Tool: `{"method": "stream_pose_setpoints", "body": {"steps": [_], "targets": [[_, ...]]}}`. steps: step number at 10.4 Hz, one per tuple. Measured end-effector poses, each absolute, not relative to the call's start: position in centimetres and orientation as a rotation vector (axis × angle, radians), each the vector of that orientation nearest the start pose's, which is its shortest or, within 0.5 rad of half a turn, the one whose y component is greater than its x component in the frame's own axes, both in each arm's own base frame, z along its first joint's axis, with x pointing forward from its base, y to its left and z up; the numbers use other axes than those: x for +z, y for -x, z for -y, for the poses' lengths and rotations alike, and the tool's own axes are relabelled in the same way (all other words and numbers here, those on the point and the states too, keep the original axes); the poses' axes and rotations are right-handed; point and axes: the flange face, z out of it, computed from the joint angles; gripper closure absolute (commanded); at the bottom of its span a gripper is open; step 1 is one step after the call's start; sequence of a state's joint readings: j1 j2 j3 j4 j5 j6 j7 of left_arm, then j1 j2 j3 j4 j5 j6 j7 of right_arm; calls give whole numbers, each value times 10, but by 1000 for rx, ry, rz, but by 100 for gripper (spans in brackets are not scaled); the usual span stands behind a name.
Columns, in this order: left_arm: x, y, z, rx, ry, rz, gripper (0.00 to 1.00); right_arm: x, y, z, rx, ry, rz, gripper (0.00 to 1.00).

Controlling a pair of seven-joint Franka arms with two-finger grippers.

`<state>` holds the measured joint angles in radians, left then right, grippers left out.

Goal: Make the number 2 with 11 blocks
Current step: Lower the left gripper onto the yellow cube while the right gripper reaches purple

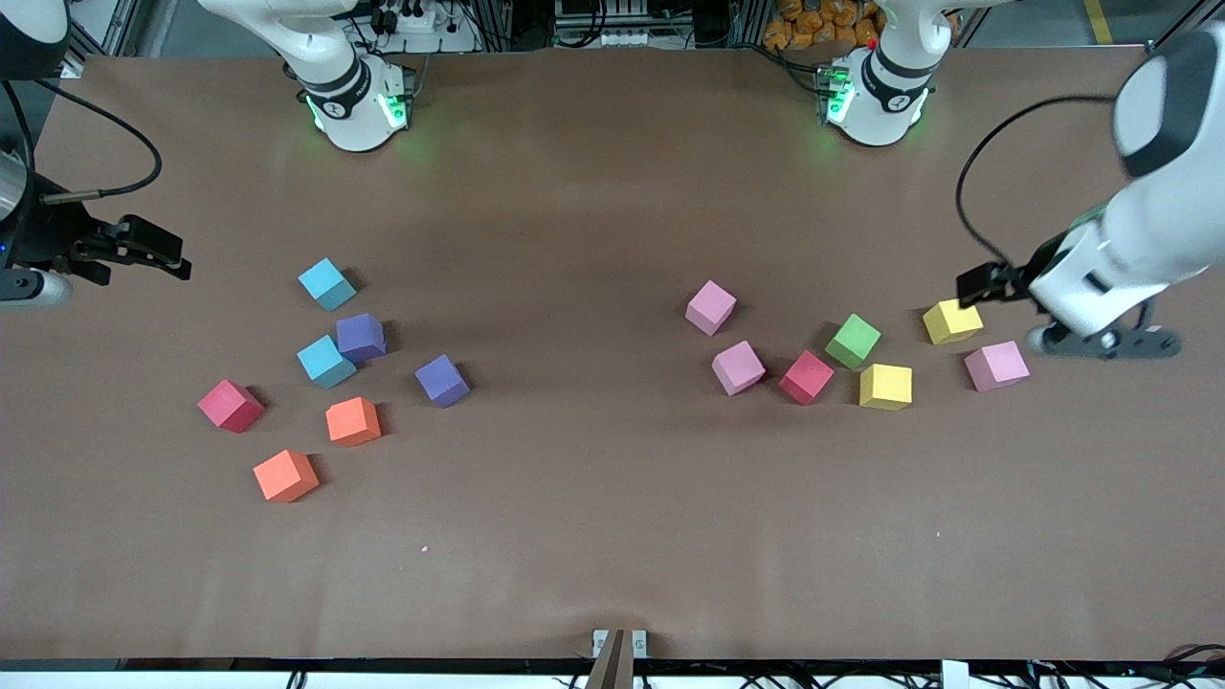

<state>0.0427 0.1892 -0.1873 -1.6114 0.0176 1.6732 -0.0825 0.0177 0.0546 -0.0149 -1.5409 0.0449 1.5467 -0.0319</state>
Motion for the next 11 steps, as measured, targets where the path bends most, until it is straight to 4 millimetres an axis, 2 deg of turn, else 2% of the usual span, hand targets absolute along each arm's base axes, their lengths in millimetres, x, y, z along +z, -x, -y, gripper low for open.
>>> {"method": "stream_pose_setpoints", "body": {"steps": [2,5,6,8,11], "targets": [[450,-607,81,171,3147,-108,0,606,-568,-7,75,3095,54,0],[379,-606,80,201,3155,-103,0,605,-569,-7,68,3096,53,0],[362,-610,82,211,3159,-105,0,599,-571,-7,53,3096,52,0],[341,-615,83,204,3167,-105,0,576,-576,-14,30,3096,69,0],[303,-624,78,188,3182,-81,0,541,-581,-48,-38,3093,153,0]]}}
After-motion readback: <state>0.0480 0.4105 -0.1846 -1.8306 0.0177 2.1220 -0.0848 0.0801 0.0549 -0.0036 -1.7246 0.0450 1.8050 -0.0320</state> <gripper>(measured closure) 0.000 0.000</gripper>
